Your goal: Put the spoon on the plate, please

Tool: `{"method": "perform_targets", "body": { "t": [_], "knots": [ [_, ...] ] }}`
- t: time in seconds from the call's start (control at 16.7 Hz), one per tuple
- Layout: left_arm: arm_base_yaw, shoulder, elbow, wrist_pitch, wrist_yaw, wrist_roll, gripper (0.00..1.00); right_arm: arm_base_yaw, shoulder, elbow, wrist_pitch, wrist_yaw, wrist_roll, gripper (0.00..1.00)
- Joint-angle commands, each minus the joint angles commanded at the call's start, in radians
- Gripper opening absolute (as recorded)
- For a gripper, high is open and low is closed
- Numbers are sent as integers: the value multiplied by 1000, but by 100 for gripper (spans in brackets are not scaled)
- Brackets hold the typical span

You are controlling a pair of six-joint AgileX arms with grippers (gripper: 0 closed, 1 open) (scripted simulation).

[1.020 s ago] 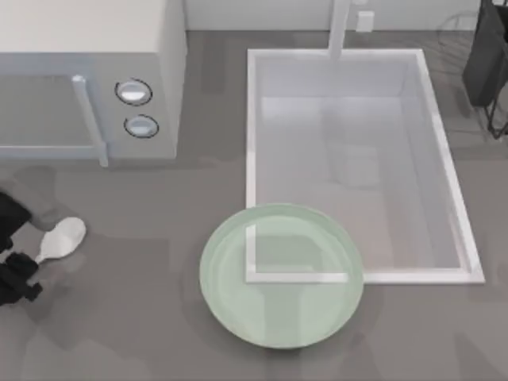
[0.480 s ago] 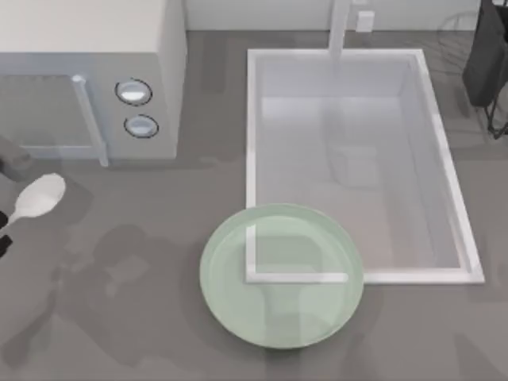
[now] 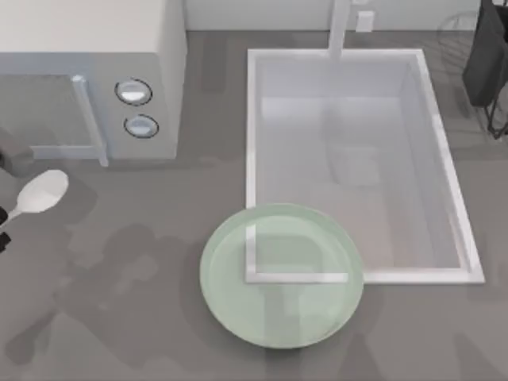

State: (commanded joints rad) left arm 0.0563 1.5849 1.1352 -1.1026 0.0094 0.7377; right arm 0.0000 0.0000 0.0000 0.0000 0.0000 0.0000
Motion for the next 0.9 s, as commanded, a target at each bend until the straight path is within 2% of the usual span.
{"method": "perform_targets", "body": {
  "t": [0.18, 0.42, 0.66, 0.9],
  "knots": [
    [-66, 39, 43, -2, -29, 120, 0, 0, 0, 0, 0, 0, 0, 100],
    [-212, 136, 131, -20, -80, 426, 0, 0, 0, 0, 0, 0, 0, 100],
    [-390, 271, 228, -57, -120, 892, 0, 0, 0, 0, 0, 0, 0, 100],
    [-562, 407, 319, -100, -129, 1500, 0, 0, 0, 0, 0, 0, 0, 100]
  ]
}}
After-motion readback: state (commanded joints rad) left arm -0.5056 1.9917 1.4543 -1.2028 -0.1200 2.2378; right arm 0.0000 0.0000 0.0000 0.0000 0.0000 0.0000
